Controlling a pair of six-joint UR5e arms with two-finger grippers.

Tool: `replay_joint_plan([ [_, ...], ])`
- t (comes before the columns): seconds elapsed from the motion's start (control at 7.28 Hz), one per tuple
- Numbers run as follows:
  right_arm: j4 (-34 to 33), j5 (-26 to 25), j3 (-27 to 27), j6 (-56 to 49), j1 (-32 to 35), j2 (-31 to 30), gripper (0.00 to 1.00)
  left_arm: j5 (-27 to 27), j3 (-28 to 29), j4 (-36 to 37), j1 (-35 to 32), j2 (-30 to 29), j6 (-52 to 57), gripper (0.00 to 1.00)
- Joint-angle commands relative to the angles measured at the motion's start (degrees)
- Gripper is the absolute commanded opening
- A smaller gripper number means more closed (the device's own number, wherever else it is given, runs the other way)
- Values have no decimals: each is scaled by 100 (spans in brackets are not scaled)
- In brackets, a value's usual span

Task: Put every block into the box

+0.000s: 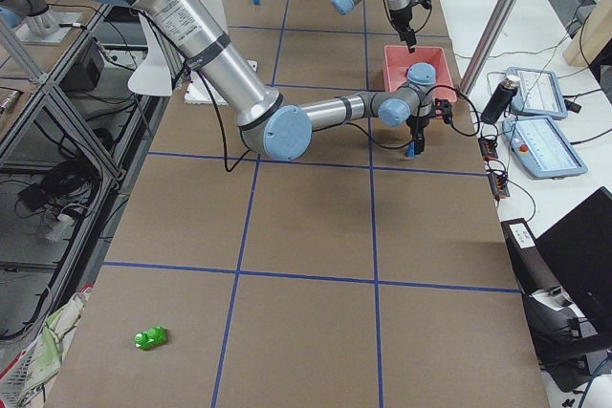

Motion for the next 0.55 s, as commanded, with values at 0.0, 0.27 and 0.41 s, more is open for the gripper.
replay_joint_plan([
  [0.0,236,-273,-175,120,-172,-4,36,0,-27,9,60,9,-27,100],
  [0.27,236,-264,-114,102,-128,-13,0,0,-36,0,77,27,-27,100],
  [0.41,227,-221,87,145,-23,-4,0,-35,-123,9,77,88,34,100],
])
